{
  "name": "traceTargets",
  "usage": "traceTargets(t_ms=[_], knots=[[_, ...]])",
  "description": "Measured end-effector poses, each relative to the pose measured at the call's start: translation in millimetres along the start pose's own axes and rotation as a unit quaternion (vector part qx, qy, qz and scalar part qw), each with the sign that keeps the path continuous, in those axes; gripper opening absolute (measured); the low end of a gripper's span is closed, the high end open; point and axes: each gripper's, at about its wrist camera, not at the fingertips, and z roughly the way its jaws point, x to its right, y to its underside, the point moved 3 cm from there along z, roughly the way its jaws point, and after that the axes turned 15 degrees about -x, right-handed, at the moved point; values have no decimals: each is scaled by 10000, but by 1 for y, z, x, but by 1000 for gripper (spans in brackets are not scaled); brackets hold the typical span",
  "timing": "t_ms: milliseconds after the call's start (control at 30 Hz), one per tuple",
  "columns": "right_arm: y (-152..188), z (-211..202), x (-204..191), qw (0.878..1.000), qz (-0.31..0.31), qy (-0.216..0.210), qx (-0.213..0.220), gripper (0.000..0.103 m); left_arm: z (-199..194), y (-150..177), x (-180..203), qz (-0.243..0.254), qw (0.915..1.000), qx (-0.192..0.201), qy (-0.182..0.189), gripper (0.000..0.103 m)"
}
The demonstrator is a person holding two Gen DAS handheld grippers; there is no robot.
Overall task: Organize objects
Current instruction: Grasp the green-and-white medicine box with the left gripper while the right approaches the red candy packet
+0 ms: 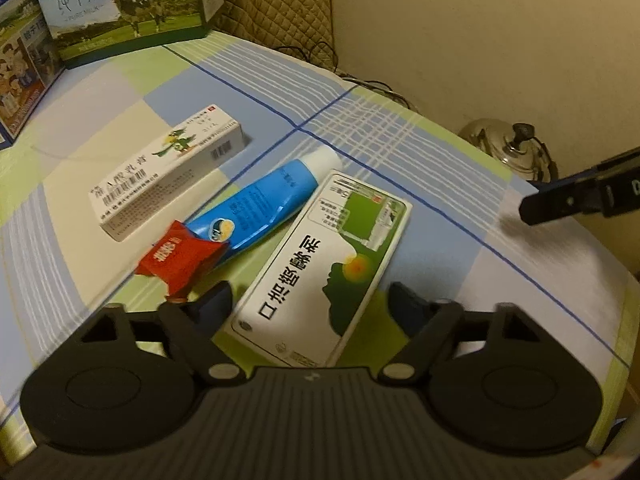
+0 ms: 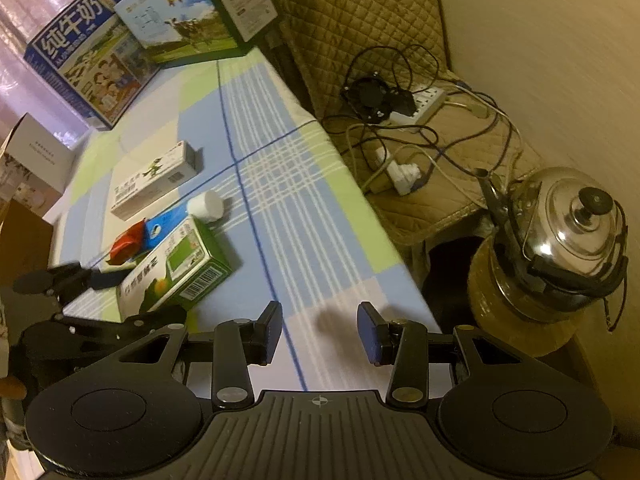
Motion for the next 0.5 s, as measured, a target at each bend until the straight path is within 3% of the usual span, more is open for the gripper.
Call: traceTargets(t_ms=[133, 200, 500], knots=[[-2, 2, 5, 10000, 48, 13, -12, 39, -2, 11, 0, -47, 9997, -102, 208, 55], [-2, 3, 6, 10000, 60, 6, -18, 39, -5, 18, 3, -35, 9997, -105, 220, 52], [4, 7, 4, 9999, -28, -114, -104, 39, -24, 73, -2, -631, 9976, -294, 49, 52]])
